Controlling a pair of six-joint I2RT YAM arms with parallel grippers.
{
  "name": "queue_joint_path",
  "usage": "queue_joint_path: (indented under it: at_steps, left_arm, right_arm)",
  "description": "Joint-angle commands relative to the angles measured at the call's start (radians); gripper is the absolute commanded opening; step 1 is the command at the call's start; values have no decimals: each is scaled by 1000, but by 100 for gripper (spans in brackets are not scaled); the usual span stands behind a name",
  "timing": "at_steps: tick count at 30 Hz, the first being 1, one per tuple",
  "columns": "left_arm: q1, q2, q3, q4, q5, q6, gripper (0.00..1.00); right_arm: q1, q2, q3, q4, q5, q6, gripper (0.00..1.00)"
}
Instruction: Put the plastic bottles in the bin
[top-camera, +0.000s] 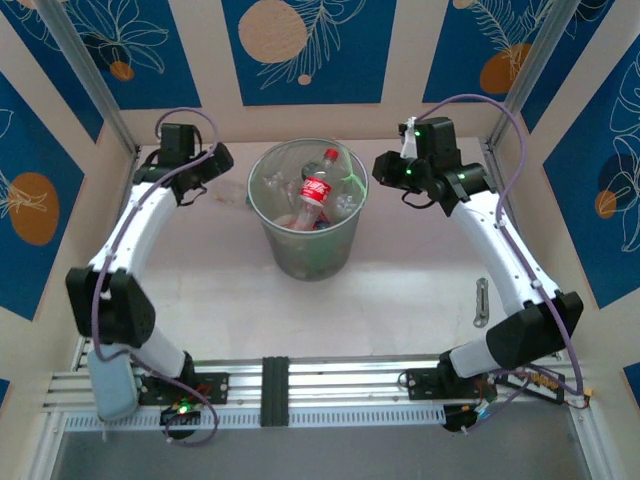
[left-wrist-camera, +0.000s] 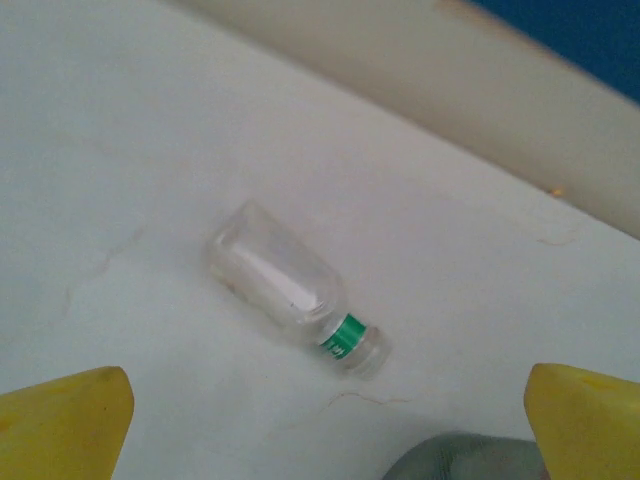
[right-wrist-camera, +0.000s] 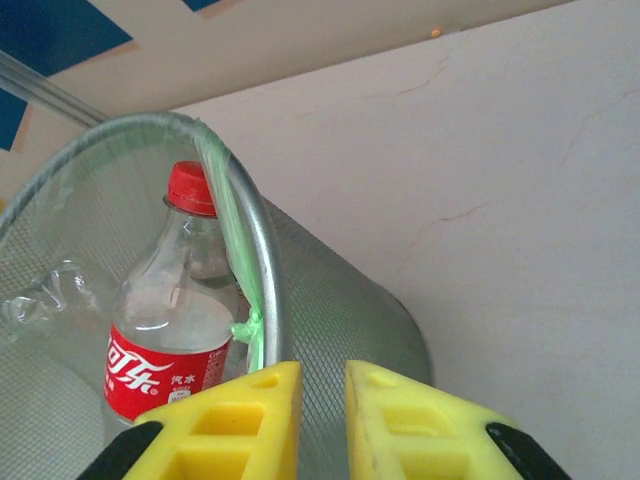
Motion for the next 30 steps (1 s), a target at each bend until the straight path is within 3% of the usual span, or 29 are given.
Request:
queue_joint_path:
  at_steps: [1, 7, 17, 23, 26, 30]
  left_arm:
    - [15, 96, 64, -5, -16, -173, 100]
    - [15, 304, 188, -57, 24, -355, 100]
    - [17, 497, 259, -31, 45, -453, 100]
    - [18, 563, 260, -7, 59, -496, 100]
    - [19, 571, 245, 12, 58, -506, 94]
    - [23, 578, 236, 18, 57, -505, 85]
  right_arm:
    - [-7, -40, -32, -25, -2, -15, 20]
    - [-12, -65, -68, -20, -12, -4, 20]
    - [-25, -96, -103, -29, -14, -7, 21]
    - [-30, -118, -127, -24, -23, 6, 31]
    - [-34, -133, -135, -25, -30, 7, 39]
    - [-38, -150, -151, -25, -37, 17, 40]
